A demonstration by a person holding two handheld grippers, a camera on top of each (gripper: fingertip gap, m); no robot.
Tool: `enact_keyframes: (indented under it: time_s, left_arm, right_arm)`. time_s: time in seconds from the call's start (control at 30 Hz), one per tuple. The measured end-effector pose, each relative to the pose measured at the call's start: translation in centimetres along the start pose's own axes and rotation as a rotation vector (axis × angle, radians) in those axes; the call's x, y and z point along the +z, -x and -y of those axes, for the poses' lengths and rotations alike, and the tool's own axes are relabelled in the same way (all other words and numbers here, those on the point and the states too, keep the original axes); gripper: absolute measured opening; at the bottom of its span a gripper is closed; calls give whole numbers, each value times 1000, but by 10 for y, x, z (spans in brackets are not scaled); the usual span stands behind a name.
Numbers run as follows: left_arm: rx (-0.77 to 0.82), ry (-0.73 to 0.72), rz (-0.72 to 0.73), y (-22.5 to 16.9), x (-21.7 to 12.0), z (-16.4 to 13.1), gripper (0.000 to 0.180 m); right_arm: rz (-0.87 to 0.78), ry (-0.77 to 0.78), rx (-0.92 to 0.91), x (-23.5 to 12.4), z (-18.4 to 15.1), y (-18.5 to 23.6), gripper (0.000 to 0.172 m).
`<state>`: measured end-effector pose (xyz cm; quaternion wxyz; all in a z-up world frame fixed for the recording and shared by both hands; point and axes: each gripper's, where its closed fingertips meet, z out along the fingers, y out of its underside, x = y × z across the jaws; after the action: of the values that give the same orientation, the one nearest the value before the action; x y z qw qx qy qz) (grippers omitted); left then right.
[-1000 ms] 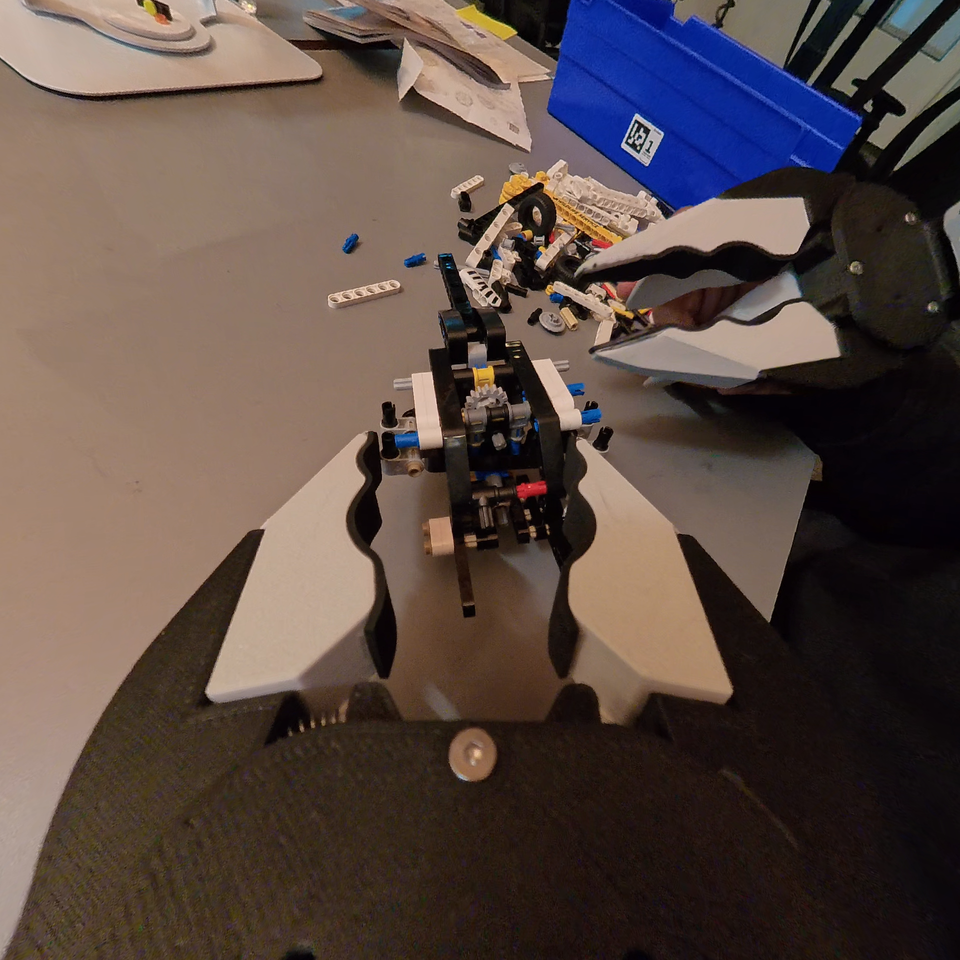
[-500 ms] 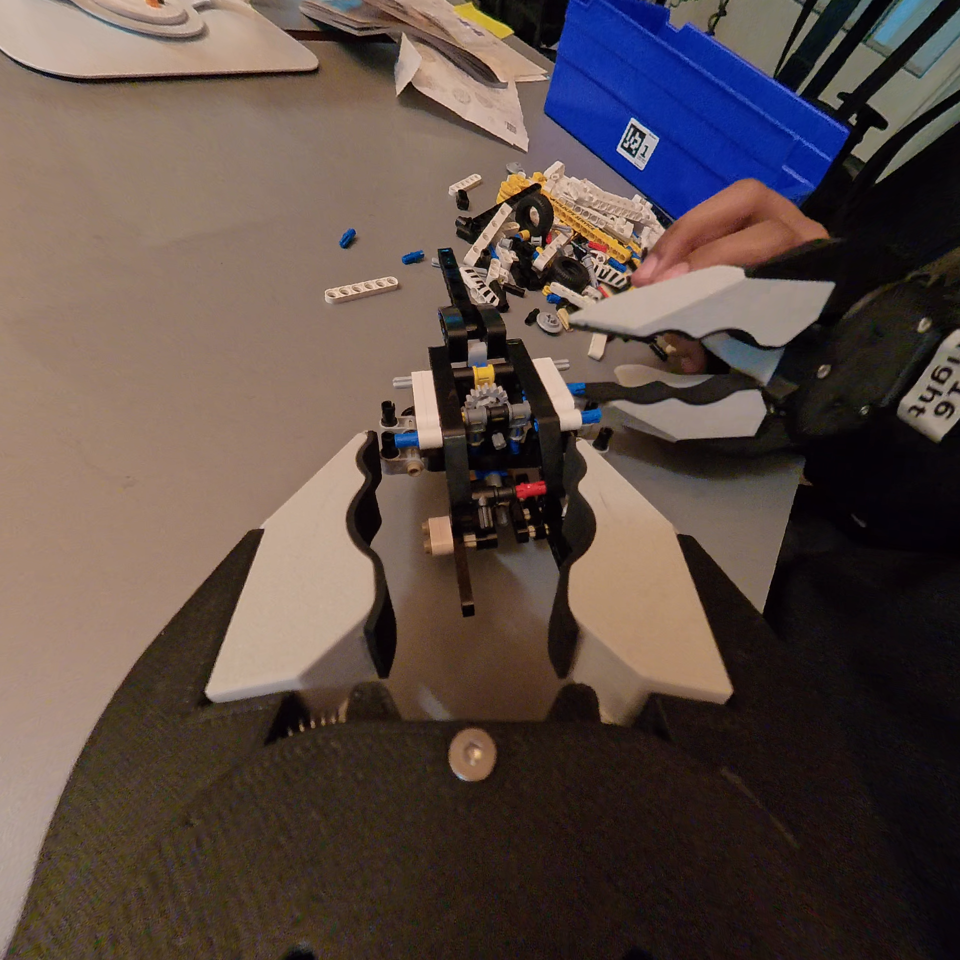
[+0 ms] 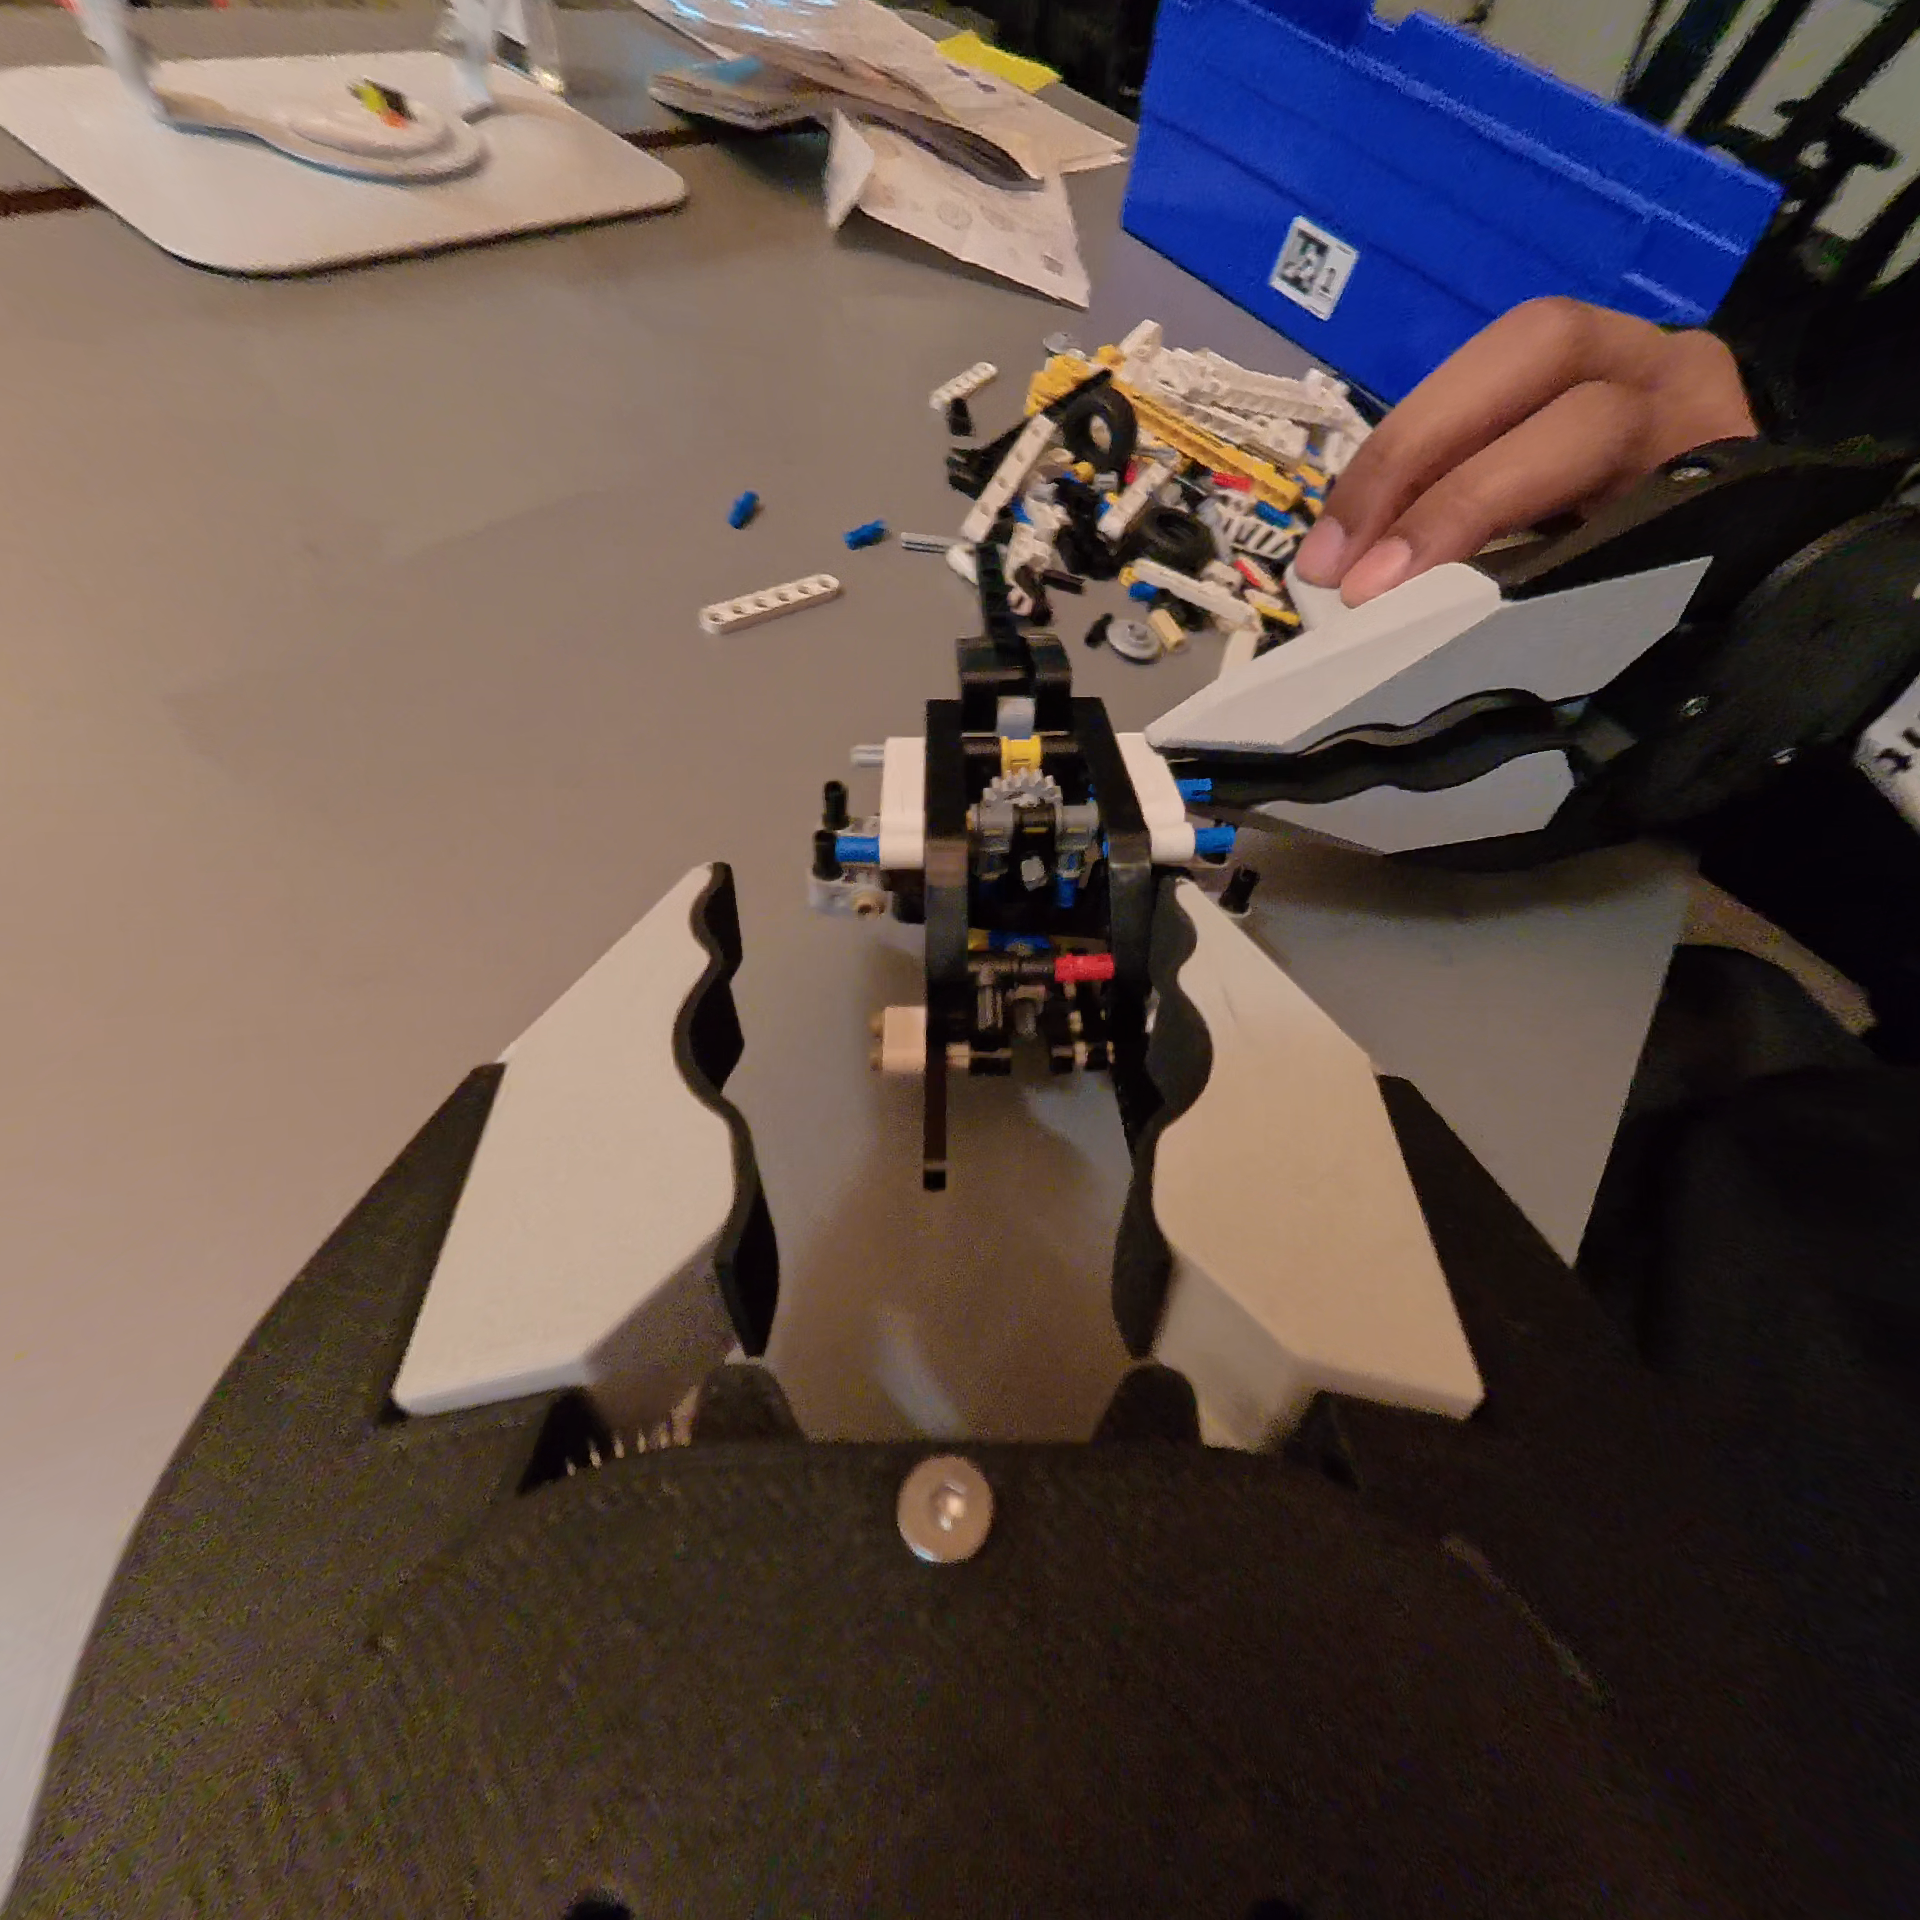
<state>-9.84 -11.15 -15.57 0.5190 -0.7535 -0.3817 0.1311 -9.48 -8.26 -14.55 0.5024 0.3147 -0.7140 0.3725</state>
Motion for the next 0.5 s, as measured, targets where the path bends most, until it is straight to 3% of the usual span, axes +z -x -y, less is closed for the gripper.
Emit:
enact_keyframes:
  time_s: [0.17, 0.33, 0.4, 0.5]
  left_arm:
    - [-26, -77, -11, -6, -20, 17, 79]
    - [-1, 69, 4, -9, -3, -8, 67]
    - [7, 70, -3, -12, 0, -8, 58]
    - [7, 66, 12, -10, 1, -8, 57]
  right_arm:
    - [-22, -7, 13, 0, 1, -1, 5]
    - [-38, -8, 31, 1, 0, -2, 4]
    - [-41, -10, 46, 0, 0, -2, 4]
    - [-44, -14, 74, 0, -1, -2, 4]
